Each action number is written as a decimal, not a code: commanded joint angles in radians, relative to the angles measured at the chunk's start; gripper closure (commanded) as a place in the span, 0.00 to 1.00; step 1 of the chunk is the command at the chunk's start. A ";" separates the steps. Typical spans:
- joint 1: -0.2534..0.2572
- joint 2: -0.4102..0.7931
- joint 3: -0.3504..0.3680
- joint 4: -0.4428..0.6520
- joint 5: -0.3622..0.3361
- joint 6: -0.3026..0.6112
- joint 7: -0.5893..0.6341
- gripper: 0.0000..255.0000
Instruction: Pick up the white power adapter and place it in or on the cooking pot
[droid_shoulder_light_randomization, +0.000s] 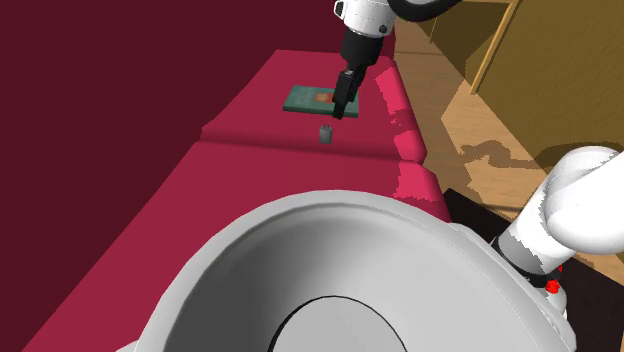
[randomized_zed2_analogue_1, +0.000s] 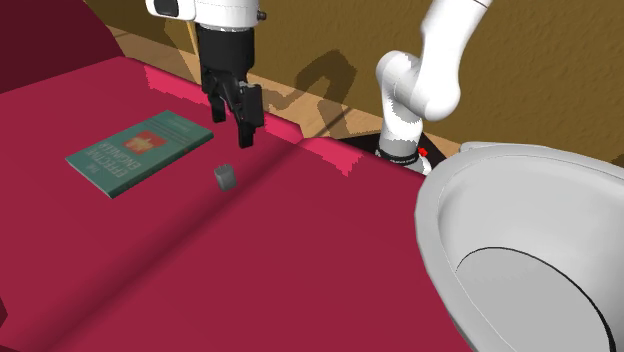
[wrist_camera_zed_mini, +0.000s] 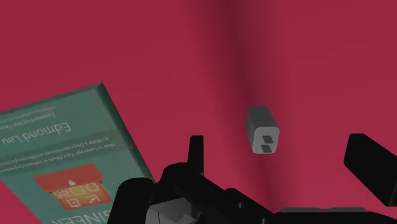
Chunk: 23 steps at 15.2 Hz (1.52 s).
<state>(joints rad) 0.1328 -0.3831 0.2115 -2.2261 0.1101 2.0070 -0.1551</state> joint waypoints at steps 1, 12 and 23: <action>0.010 0.032 0.016 0.005 0.000 0.031 -0.001 0.00; 0.011 0.071 0.026 -0.061 -0.002 0.135 0.003 0.00; 0.011 0.071 0.026 -0.061 -0.002 0.135 0.003 1.00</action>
<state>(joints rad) 0.1435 -0.3122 0.2376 -2.2867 0.1079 2.1417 -0.1525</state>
